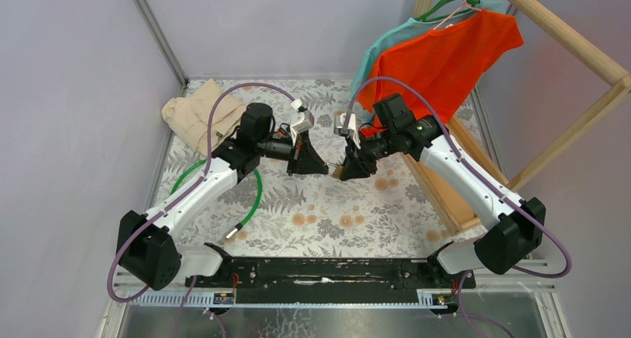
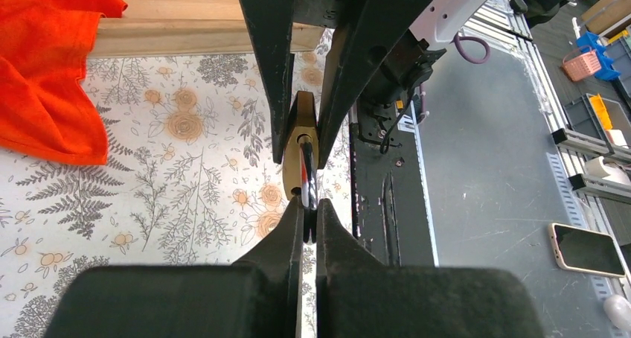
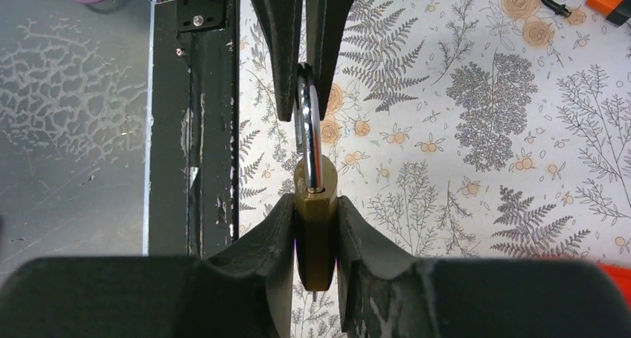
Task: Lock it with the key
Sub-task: Lock the lock.
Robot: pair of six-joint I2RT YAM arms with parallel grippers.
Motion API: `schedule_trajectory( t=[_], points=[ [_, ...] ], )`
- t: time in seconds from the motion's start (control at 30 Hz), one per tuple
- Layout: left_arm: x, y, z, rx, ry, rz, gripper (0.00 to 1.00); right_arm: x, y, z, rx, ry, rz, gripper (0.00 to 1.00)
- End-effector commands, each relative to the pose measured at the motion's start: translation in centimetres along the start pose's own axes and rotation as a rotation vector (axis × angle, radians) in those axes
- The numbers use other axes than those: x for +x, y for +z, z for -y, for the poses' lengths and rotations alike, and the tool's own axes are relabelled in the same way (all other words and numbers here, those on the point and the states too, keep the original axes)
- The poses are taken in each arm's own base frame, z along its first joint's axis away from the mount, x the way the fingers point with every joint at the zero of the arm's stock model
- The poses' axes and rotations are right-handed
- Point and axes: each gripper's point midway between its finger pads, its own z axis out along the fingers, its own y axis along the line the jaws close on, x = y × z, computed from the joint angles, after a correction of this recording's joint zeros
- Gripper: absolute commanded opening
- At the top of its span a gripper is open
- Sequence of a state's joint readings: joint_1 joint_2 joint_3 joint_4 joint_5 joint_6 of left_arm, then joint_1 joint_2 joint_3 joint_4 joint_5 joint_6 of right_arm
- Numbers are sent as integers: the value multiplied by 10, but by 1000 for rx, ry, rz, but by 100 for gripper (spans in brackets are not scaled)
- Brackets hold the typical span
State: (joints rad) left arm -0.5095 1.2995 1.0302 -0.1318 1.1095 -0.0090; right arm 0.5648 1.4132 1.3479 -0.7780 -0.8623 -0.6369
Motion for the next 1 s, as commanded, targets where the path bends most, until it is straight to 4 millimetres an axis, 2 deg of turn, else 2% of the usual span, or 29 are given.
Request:
schedule_trajectory(
  t=[0.0,0.17,0.3,0.47,0.6,0.8,0.97],
  points=[
    [-10,3,12,62,29,24,0,-40,-6,-3,-30,-43,92,1],
    [-20,-2,16,68,-12,62,0,-43,-7,0,-9,-21,88,20],
    [-38,-10,17,76,-37,156,0,-45,-11,6,38,-4,104,40],
    [-53,-18,23,94,-73,262,0,-52,-21,15,69,53,174,52],
    [-56,-22,26,99,-85,294,0,-57,-28,19,61,91,227,63],
    [-64,-28,24,84,-125,357,0,-62,-36,13,9,108,322,66],
    [-65,-27,19,72,-150,379,0,-63,-36,11,12,86,353,63]
  ],
)
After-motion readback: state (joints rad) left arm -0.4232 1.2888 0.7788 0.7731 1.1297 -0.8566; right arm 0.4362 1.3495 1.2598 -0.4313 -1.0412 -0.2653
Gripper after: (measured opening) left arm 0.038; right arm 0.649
